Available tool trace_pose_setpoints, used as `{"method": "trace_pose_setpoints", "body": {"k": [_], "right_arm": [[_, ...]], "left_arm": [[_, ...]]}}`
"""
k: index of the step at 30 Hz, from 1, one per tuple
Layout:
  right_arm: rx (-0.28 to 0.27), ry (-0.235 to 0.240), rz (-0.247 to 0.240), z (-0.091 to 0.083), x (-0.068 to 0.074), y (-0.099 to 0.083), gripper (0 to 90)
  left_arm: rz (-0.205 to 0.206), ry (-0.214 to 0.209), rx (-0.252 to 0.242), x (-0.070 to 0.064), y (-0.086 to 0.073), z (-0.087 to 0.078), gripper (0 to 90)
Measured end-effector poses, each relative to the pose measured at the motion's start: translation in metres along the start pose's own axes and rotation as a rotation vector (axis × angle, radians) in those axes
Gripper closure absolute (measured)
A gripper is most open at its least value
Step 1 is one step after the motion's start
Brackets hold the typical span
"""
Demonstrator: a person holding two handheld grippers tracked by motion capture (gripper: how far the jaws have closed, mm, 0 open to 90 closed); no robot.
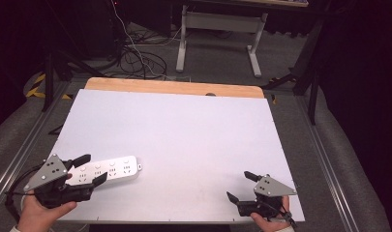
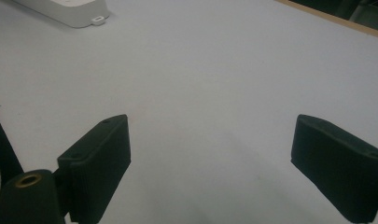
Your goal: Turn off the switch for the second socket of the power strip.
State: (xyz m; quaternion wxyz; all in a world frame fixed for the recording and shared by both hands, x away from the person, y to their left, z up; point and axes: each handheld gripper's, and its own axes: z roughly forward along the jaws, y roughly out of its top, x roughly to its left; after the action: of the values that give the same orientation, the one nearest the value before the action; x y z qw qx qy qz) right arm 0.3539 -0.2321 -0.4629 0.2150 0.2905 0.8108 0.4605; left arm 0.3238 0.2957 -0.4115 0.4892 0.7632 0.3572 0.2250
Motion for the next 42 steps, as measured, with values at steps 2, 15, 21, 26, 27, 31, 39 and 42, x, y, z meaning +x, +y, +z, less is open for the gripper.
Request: {"method": "trace_pose_setpoints", "body": {"k": [2, 15, 21, 26, 27, 31, 39, 42], "right_arm": [[-0.001, 0.001, -0.003, 0.0, 0.0, 0.0, 12.7], [-0.001, 0.001, -0.005, 0.0, 0.001, 0.0, 12.7], [0.001, 0.001, -0.007, 0.0, 0.001, 0.0, 12.7], [0.001, 0.002, -0.008, 0.0, 0.001, 0.0, 12.7], [0.001, 0.002, -0.008, 0.0, 0.001, 0.0, 12.7], [0.001, 0.003, -0.008, 0.0, 0.001, 0.0, 12.7], [-0.002, 0.005, -0.004, 0.0, 0.001, 0.0, 12.7], [0.0, 0.006, -0.004, 0.0, 0.0, 0.0, 12.7]], "left_arm": [[0.036, 0.003, 0.006, -0.002, -0.004, 0.001, 20.5], [0.008, -0.056, 0.03, -0.002, -0.027, 0.007, 19.8], [0.009, -0.058, 0.057, -0.003, -0.036, 0.01, 19.9], [0.004, -0.045, 0.08, -0.002, -0.043, 0.012, 20.6], [0.004, -0.038, 0.091, -0.002, -0.045, 0.014, 21.0], [0.007, -0.04, 0.126, -0.001, -0.052, 0.018, 21.5], [0.026, -0.057, 0.156, -0.001, -0.058, 0.022, 21.5], [0.022, -0.061, 0.167, -0.003, -0.061, 0.023, 21.2]]}}
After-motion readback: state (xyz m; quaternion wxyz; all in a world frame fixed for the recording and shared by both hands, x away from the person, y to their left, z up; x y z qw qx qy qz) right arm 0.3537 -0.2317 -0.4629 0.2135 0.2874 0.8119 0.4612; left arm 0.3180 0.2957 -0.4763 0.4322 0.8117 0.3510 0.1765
